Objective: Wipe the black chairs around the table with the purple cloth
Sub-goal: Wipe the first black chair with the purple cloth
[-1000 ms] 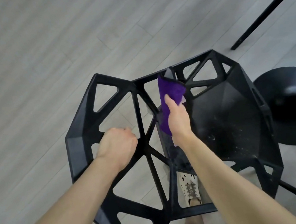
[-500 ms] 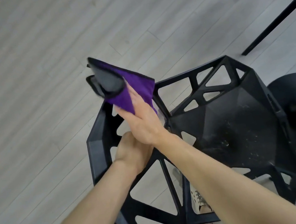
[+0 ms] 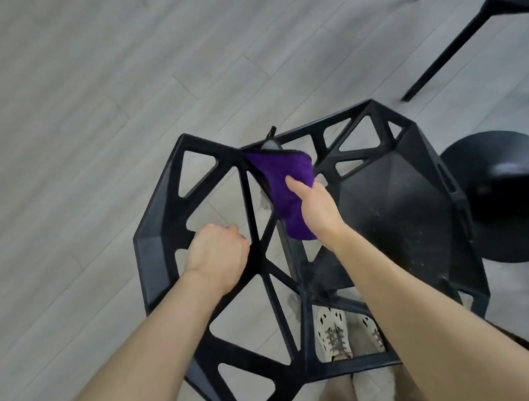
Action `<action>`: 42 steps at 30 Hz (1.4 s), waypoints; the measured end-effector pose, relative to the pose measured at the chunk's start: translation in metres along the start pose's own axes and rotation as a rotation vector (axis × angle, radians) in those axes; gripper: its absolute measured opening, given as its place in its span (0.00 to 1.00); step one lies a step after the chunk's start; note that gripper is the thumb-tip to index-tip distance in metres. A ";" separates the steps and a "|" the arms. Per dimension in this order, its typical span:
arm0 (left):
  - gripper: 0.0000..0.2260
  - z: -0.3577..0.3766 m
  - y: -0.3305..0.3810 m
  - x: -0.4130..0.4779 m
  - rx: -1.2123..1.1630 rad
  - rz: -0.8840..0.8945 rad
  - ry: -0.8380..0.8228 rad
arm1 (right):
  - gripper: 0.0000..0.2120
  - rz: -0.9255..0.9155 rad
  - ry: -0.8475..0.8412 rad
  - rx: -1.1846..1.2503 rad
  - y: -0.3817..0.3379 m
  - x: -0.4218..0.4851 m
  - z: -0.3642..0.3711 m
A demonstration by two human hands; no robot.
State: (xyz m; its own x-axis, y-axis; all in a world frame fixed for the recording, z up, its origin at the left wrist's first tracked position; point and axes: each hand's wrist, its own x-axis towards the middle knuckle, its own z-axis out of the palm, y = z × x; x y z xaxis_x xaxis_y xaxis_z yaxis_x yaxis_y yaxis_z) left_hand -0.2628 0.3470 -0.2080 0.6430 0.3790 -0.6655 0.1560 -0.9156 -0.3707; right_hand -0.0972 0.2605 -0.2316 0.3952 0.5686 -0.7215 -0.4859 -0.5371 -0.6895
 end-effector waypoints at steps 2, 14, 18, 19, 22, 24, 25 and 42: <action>0.09 -0.005 0.002 -0.001 -0.047 -0.049 0.011 | 0.14 0.039 -0.004 -0.049 0.004 -0.024 -0.012; 0.16 -0.007 0.126 -0.031 -0.459 -0.151 0.165 | 0.16 0.036 0.126 -0.121 0.045 -0.110 -0.126; 0.14 -0.011 0.207 -0.044 -0.644 -0.101 0.243 | 0.18 0.000 0.153 -0.127 0.074 -0.125 -0.178; 0.16 -0.014 0.230 -0.045 -0.672 -0.073 0.257 | 0.19 -0.002 0.172 -0.127 0.082 -0.130 -0.190; 0.20 -0.025 0.297 -0.040 -0.681 0.019 0.280 | 0.19 -0.009 0.226 -0.106 0.108 -0.144 -0.227; 0.19 -0.031 0.341 -0.028 -0.650 0.078 0.296 | 0.17 -0.013 0.235 -0.087 0.126 -0.154 -0.248; 0.18 -0.035 0.359 -0.023 -0.637 0.088 0.274 | 0.16 -0.005 0.242 -0.074 0.135 -0.158 -0.258; 0.17 0.062 0.385 -0.057 -0.391 -0.031 0.182 | 0.23 -0.045 0.198 -0.109 0.209 -0.190 -0.243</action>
State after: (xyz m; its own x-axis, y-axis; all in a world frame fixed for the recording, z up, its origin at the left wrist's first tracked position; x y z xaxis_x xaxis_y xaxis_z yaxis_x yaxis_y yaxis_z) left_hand -0.2859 -0.0192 -0.3527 0.7498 0.4095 -0.5196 0.4271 -0.8995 -0.0926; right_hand -0.0849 -0.1114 -0.2539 0.5651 0.4656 -0.6811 -0.3814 -0.5845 -0.7161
